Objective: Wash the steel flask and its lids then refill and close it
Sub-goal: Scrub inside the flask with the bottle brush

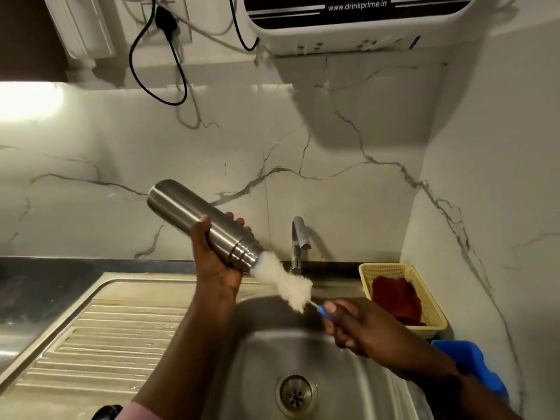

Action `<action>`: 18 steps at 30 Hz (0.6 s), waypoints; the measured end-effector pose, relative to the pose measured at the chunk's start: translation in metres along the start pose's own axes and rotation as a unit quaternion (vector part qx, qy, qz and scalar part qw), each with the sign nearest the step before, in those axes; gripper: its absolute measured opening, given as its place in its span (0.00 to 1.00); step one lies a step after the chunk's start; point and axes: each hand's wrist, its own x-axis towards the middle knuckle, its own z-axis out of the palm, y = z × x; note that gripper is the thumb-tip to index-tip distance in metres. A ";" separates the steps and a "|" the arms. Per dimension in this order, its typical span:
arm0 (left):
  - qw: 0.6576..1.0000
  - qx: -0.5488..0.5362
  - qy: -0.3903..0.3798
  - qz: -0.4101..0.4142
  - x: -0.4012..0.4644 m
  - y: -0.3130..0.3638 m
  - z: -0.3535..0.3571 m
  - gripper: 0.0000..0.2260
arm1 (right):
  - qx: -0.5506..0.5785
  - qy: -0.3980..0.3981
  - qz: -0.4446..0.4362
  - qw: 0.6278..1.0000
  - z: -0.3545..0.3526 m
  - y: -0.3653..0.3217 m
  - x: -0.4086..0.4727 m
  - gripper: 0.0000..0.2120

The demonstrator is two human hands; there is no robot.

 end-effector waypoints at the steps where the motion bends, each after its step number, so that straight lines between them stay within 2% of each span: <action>1: 1.000 -0.006 0.008 0.011 0.005 0.008 -0.006 0.41 | -0.008 -0.005 0.013 1.000 -0.006 0.005 -0.003 0.19; 4: 0.999 -0.009 0.034 0.009 0.007 0.012 -0.013 0.27 | -0.075 0.024 -0.005 0.997 -0.014 0.009 -0.003 0.19; 6: 0.999 0.000 0.054 -0.001 0.000 -0.001 -0.012 0.21 | -0.139 0.057 -0.042 0.988 -0.006 0.007 0.005 0.17; 9: 0.997 0.004 0.080 -0.007 -0.011 -0.020 -0.012 0.21 | -0.255 0.099 -0.052 0.960 0.012 0.004 0.022 0.16; 13: 0.994 0.033 0.088 -0.052 -0.024 -0.046 -0.008 0.25 | -0.366 0.132 -0.062 0.919 0.041 -0.003 0.042 0.07; 14: 0.994 0.037 0.089 -0.060 -0.027 -0.050 -0.006 0.27 | -0.389 0.146 -0.066 0.907 0.043 -0.004 0.045 0.09; 16: 0.992 0.043 0.109 -0.054 -0.022 -0.043 -0.006 0.25 | -0.395 0.148 -0.068 0.904 0.038 0.000 0.042 0.10; 18: 0.990 0.037 0.134 -0.030 -0.011 -0.023 -0.014 0.23 | -0.372 0.109 -0.047 0.921 0.021 0.007 0.028 0.13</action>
